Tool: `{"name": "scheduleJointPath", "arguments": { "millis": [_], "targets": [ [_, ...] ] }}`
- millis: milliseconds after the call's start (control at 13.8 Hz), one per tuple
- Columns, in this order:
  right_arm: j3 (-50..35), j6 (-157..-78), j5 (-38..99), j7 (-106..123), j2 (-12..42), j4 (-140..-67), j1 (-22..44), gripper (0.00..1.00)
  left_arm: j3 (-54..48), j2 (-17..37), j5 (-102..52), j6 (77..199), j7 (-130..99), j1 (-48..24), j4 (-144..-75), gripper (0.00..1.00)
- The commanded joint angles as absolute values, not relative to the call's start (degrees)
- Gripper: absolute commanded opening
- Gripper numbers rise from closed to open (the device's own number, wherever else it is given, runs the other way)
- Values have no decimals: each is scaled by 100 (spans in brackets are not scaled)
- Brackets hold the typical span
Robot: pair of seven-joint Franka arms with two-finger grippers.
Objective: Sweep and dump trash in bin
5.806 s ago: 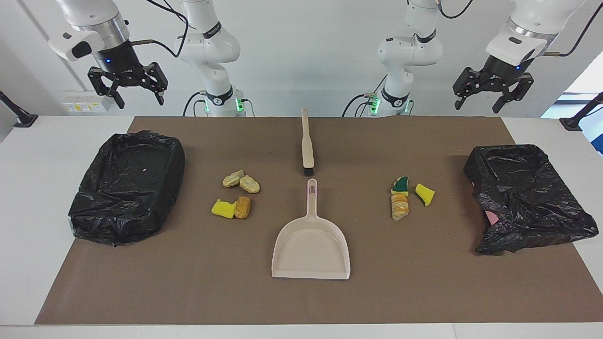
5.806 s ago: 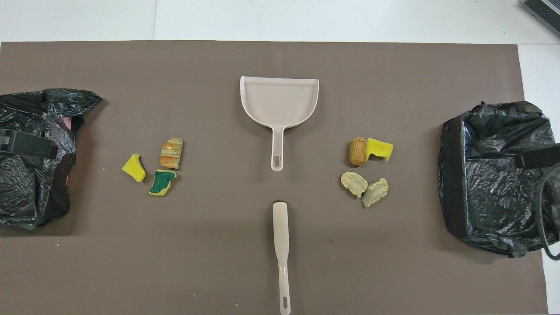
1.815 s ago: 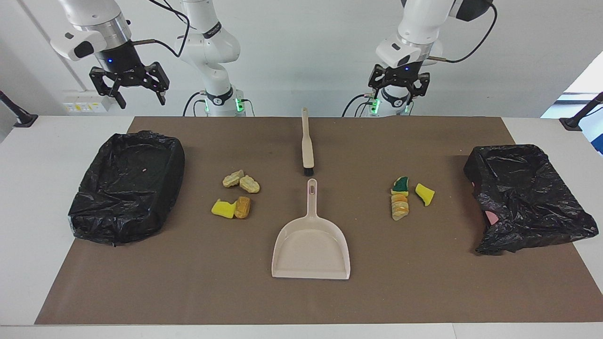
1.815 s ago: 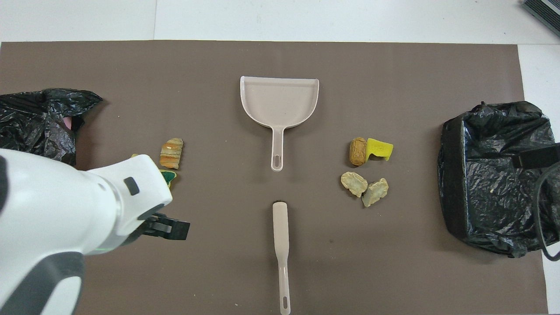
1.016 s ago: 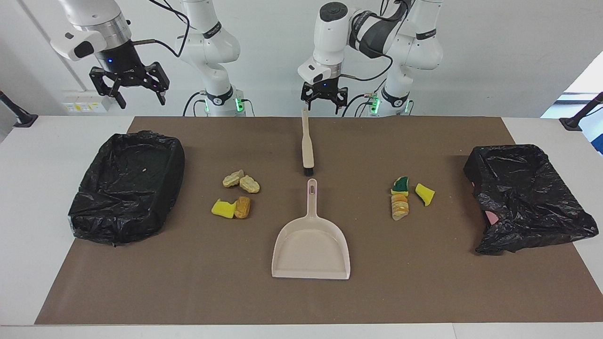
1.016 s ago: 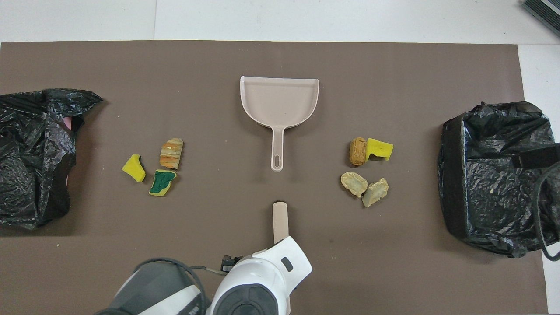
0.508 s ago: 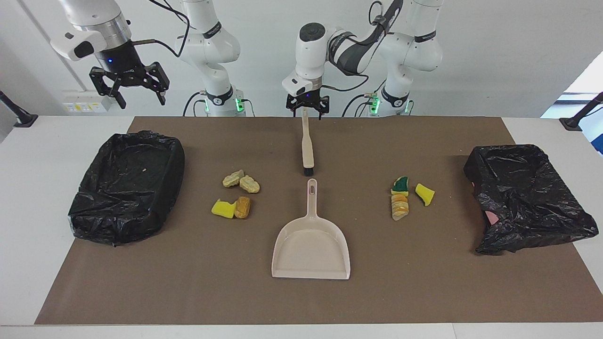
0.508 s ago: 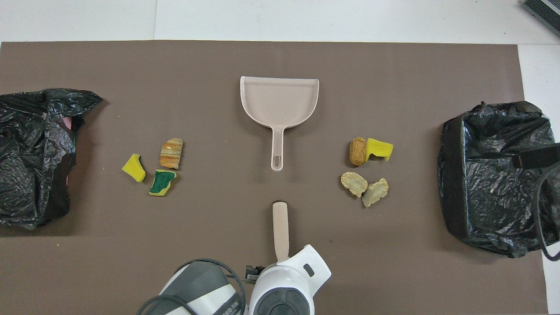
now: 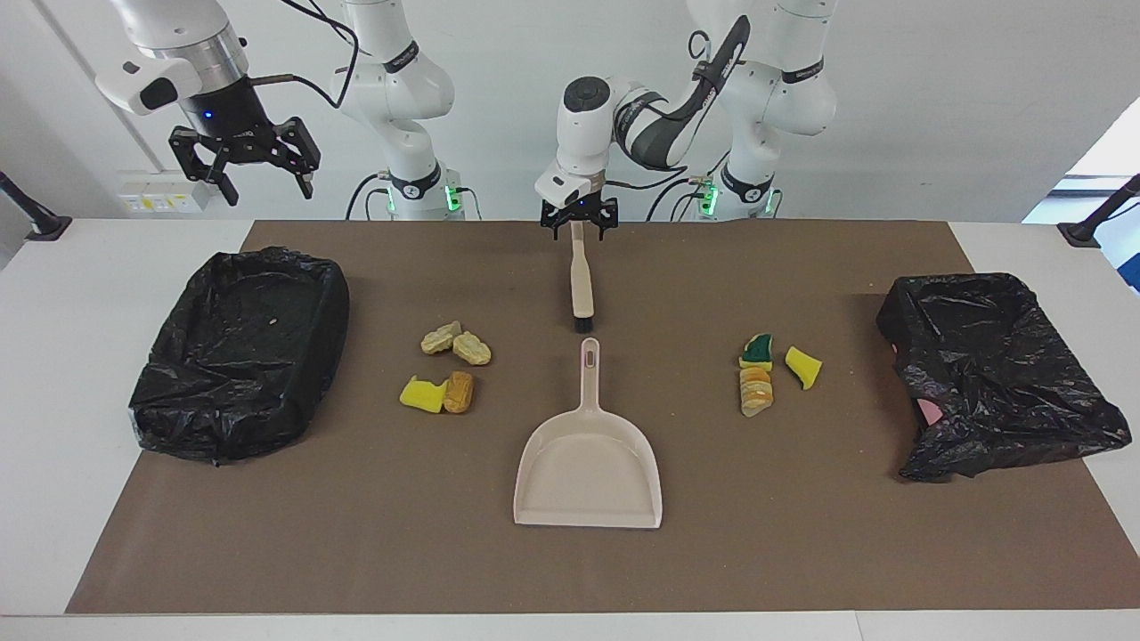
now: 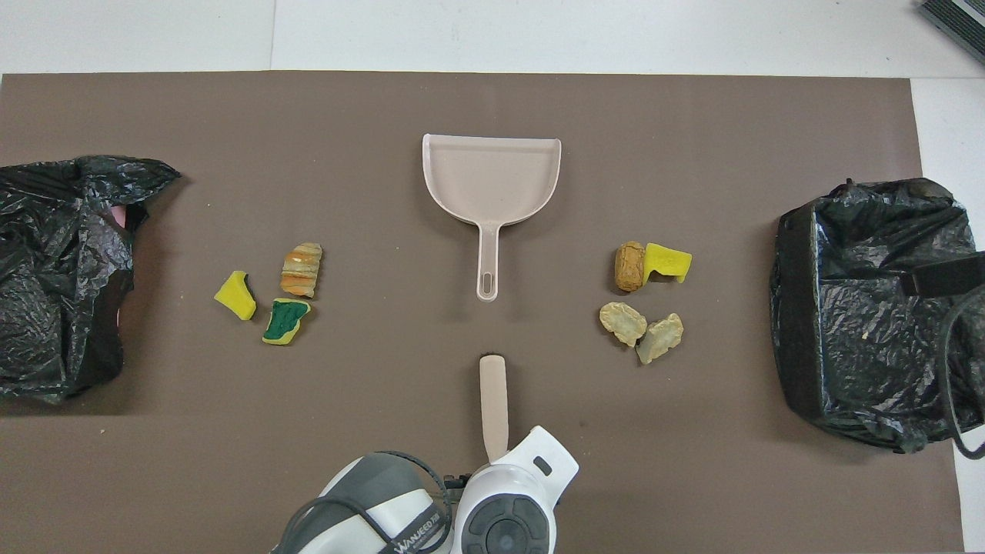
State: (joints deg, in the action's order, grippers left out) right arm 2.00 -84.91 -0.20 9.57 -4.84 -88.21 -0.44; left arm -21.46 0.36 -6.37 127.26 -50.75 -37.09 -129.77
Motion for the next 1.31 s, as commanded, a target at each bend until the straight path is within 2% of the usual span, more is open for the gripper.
{"name": "scheduleJointPath", "arguments": {
  "millis": [0,73,145,363,435,508,653,871,1089,1234],
  "targets": [
    [193,-8437,105,1055,-466,-8763,-88,100,-2074,88,-694,12762,-5142,-3797,-13061,89],
    [202,-8437,105,1055,-466,-8763,-88,100,-2074,88,-694,12736,-5133,-3797,-13061,81],
    [202,-8437,105,1055,-466,-8763,-88,100,-2074,79,-694,12744,-5133,-3797,-13061,67],
    [202,-8437,105,1055,-466,-8763,-88,100,-2083,70,-694,12701,-5133,-3806,-13069,33],
    [202,-8437,105,1055,-466,-8771,-88,100,-2083,62,-694,12587,-5133,-3832,-13052,18],
    [193,-8437,105,1055,-466,-8763,-88,100,-2083,62,-694,12516,-5133,-3841,-13043,9],
    [202,-8437,105,1055,-466,-8771,-88,100,-2074,53,-694,12367,-5124,-3823,-12991,0],
    [193,-8437,105,1055,-466,-8763,-88,100,-2013,-166,-686,11824,-5124,-3640,-12737,0],
    [202,-8516,88,1020,-457,-8763,-53,100,-1987,-202,-598,11006,-5098,-3026,-12306,0],
    [141,-8517,-26,818,-448,-8763,-35,100,-1986,-456,-449,10838,-5045,-2542,-12270,0]
  ]
}}
